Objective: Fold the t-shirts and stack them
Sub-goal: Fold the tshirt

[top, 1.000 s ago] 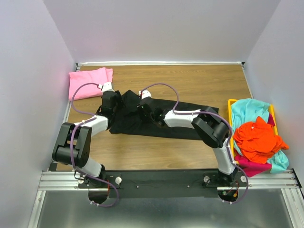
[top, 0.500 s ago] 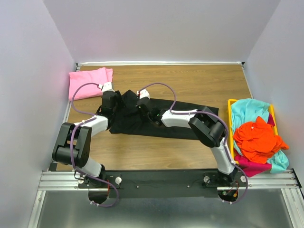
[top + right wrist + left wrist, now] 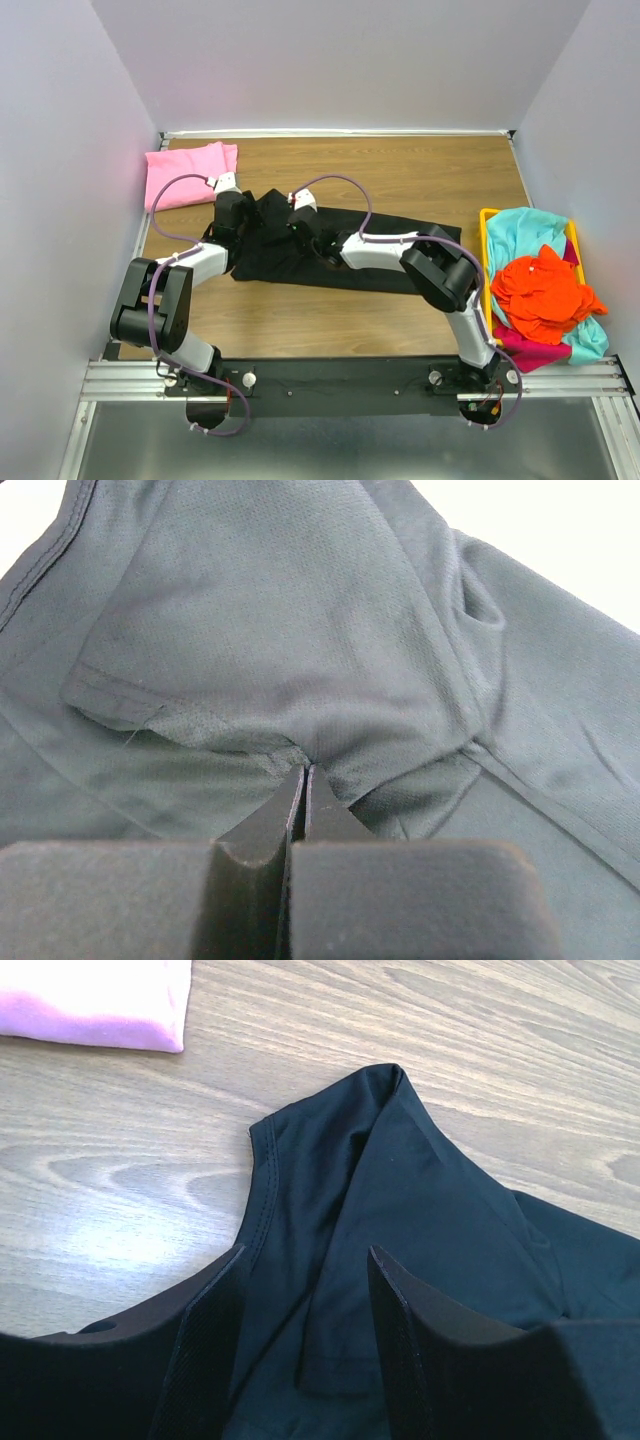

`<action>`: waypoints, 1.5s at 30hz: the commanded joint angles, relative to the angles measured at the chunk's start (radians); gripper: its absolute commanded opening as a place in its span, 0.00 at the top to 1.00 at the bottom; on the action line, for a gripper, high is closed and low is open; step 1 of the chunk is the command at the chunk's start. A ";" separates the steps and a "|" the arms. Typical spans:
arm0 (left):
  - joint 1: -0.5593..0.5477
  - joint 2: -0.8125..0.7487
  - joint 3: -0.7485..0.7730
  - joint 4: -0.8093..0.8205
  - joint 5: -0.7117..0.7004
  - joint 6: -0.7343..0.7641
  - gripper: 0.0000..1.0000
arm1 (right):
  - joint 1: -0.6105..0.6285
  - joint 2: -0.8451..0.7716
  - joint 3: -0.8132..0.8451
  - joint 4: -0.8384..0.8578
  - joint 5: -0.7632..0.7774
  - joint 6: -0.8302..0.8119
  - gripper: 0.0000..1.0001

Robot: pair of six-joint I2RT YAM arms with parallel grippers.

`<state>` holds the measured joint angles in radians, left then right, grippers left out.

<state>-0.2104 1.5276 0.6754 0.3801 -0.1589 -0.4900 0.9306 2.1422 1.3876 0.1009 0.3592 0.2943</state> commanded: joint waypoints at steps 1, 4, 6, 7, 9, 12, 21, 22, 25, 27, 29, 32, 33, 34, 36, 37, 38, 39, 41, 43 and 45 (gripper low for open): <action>0.005 -0.003 0.012 0.014 0.016 0.018 0.42 | 0.011 -0.079 -0.035 -0.032 0.040 0.003 0.97; 0.005 0.003 0.015 0.013 0.019 0.019 0.42 | 0.011 -0.110 -0.059 -0.032 0.034 0.017 0.97; 0.005 0.006 0.016 0.011 0.021 0.019 0.42 | 0.010 -0.122 -0.068 -0.032 0.029 0.020 0.97; 0.005 0.008 0.018 0.011 0.022 0.019 0.42 | 0.011 -0.131 -0.073 -0.032 0.026 0.022 0.97; 0.005 0.011 0.019 0.011 0.025 0.021 0.42 | 0.010 -0.139 -0.085 -0.033 0.024 0.022 0.97; 0.005 0.017 0.024 0.008 0.032 0.022 0.42 | 0.011 -0.148 -0.097 -0.032 0.014 0.020 0.97; 0.003 0.032 0.032 0.006 0.056 0.028 0.42 | 0.010 -0.116 -0.085 -0.032 -0.009 0.034 0.95; 0.003 0.032 0.032 0.006 0.058 0.028 0.42 | 0.010 -0.111 -0.084 -0.033 -0.008 0.034 0.94; 0.003 0.032 0.033 0.006 0.059 0.028 0.42 | 0.010 -0.110 -0.082 -0.033 -0.009 0.039 0.89; 0.003 0.035 0.033 0.006 0.061 0.030 0.42 | 0.010 -0.111 -0.081 -0.033 -0.011 0.040 0.87; 0.003 0.037 0.033 0.006 0.062 0.030 0.42 | 0.011 -0.113 -0.084 -0.033 -0.012 0.040 0.80; 0.003 0.039 0.033 0.006 0.062 0.030 0.42 | 0.010 -0.122 -0.093 -0.035 -0.014 0.045 0.72; 0.003 0.039 0.035 0.006 0.064 0.030 0.42 | 0.010 -0.123 -0.094 -0.033 -0.014 0.046 0.70; 0.003 0.039 0.036 0.006 0.064 0.030 0.42 | 0.011 -0.125 -0.099 -0.035 -0.012 0.046 0.69; 0.003 0.042 0.035 0.006 0.065 0.030 0.43 | 0.010 -0.125 -0.099 -0.033 -0.011 0.046 0.69; 0.002 0.040 0.035 0.006 0.065 0.030 0.43 | 0.010 -0.123 -0.102 -0.035 -0.011 0.046 0.69; 0.003 0.040 0.035 0.006 0.067 0.030 0.42 | 0.010 -0.117 -0.101 -0.035 -0.012 0.046 0.71; 0.003 0.040 0.035 0.006 0.067 0.031 0.43 | 0.010 -0.114 -0.099 -0.035 -0.014 0.045 0.72; 0.003 0.042 0.035 0.006 0.068 0.031 0.42 | 0.010 -0.110 -0.098 -0.035 -0.028 0.042 0.72; 0.003 0.045 0.036 0.006 0.070 0.031 0.43 | 0.011 -0.102 -0.099 -0.035 -0.037 0.043 0.69; 0.003 0.052 0.038 0.006 0.070 0.033 0.43 | 0.010 -0.097 -0.098 -0.036 -0.039 0.043 0.66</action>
<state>-0.2104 1.5604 0.6918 0.3790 -0.1104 -0.4751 0.9306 2.0197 1.3056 0.0769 0.3424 0.3252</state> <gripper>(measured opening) 0.578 0.323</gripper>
